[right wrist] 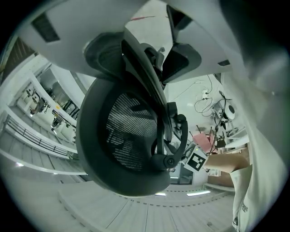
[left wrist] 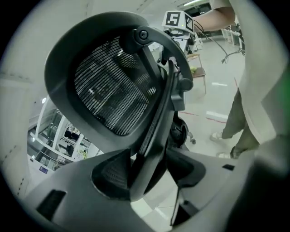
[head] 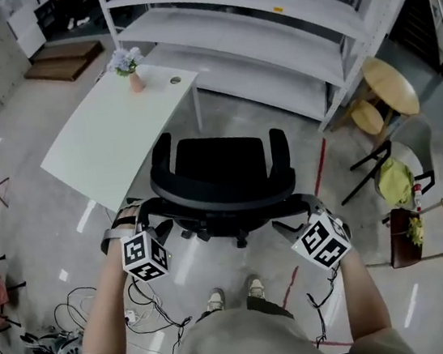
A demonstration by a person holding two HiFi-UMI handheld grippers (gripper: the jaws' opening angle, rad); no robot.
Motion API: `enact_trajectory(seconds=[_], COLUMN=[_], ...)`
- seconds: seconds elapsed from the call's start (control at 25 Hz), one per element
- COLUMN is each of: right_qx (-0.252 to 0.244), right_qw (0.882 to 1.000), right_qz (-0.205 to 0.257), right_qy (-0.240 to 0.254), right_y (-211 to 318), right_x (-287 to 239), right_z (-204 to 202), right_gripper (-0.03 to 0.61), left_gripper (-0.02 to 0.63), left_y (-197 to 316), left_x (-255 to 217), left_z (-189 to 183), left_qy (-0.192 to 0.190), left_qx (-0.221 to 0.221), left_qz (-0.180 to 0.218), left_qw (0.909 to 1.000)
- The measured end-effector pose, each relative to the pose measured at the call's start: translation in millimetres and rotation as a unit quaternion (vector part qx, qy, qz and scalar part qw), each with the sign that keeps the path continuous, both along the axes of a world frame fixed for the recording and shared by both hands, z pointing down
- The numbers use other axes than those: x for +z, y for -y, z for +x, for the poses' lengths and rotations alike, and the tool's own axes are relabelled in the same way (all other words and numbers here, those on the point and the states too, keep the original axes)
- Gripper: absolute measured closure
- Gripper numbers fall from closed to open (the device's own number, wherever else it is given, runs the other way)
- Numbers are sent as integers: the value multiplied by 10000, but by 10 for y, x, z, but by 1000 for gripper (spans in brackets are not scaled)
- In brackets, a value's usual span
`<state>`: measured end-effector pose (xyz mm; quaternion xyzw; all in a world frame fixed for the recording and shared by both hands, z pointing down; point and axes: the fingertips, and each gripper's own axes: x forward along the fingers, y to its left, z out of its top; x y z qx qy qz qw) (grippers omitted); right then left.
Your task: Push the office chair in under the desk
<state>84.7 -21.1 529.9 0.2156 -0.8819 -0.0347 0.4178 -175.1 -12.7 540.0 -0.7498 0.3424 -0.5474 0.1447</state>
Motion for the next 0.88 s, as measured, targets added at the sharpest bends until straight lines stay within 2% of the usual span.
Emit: enact_trajectory(seconds=[0.08, 0.32, 0.88], right_qx=[-8, -163, -515], right_qw=[10000, 9998, 9985], right_qz=[18, -45, -84], right_qy=[-82, -142, -187], right_y=[28, 63, 172], right_x=[47, 106, 127], right_z=[14, 7, 158], right_gripper=[330, 353, 354], left_gripper=[379, 380, 376], left_y=[43, 70, 17], left_x=[30, 58, 62], left_z=[-15, -27, 130], left_qy=[-53, -160, -270], left_qx=[-53, -33, -304], left_qz=[-16, -314, -196], left_qw=[10000, 9994, 9990])
